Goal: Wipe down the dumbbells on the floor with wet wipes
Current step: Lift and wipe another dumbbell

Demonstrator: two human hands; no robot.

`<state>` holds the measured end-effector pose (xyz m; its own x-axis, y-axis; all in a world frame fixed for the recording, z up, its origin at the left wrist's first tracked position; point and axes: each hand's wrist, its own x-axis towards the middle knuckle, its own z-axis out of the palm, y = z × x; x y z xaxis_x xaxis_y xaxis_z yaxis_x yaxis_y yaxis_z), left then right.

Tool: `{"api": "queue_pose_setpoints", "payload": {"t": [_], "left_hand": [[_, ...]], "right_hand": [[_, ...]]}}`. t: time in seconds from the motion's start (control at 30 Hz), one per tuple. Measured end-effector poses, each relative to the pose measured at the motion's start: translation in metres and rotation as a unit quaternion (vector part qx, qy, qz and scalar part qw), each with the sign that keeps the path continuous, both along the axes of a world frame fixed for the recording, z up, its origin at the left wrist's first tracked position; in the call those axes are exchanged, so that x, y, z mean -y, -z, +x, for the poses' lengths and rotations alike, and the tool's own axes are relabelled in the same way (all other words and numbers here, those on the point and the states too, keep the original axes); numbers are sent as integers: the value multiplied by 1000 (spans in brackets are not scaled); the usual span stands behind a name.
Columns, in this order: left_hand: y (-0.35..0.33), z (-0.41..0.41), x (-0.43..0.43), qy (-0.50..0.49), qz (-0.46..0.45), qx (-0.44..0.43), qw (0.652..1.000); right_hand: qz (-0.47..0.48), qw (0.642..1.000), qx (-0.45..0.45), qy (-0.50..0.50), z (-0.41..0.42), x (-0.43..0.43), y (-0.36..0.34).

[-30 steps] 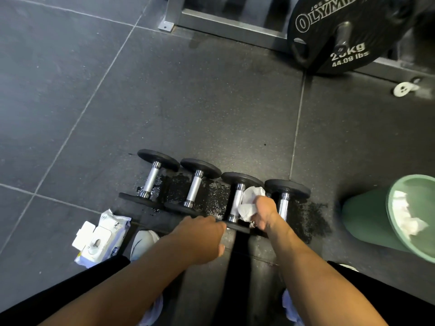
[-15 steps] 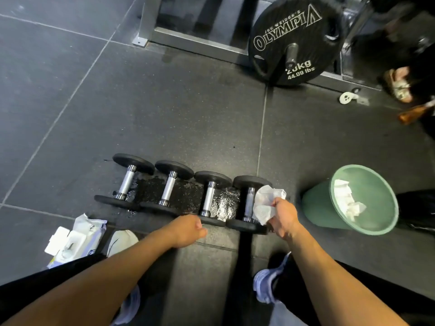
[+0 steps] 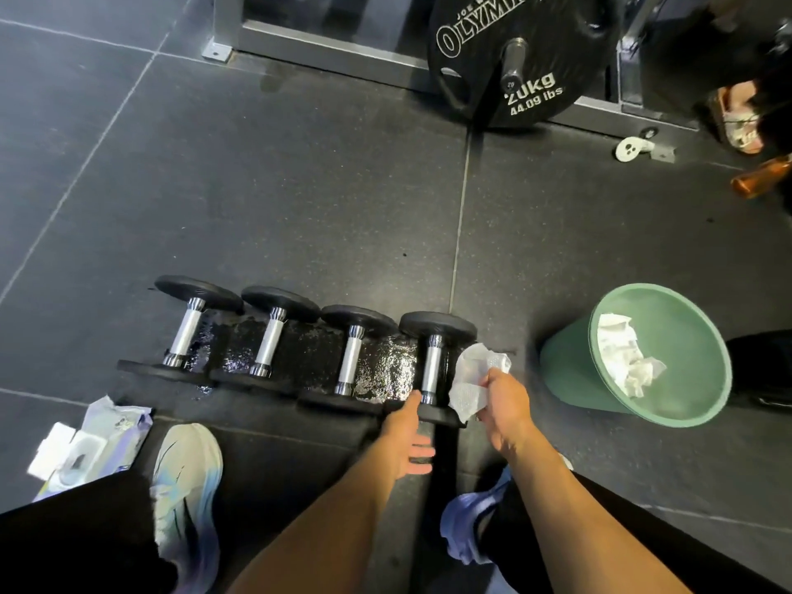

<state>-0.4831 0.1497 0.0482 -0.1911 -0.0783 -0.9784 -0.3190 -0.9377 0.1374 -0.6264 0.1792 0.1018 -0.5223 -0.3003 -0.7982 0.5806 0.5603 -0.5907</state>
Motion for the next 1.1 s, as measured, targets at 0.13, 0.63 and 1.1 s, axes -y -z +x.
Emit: {"api": "queue_pose_setpoints", "payload": {"t": [0.13, 0.63, 1.1], "left_hand": [[22, -15, 2, -108, 45, -14, 993], [45, -44, 1, -303, 54, -7, 952], [1, -43, 18, -178, 1, 44, 983]], "right_hand": [[-3, 1000, -6, -11, -5, 2, 12], [4, 1000, -16, 18, -12, -1, 17], [-5, 997, -62, -48, -22, -2, -24]]}}
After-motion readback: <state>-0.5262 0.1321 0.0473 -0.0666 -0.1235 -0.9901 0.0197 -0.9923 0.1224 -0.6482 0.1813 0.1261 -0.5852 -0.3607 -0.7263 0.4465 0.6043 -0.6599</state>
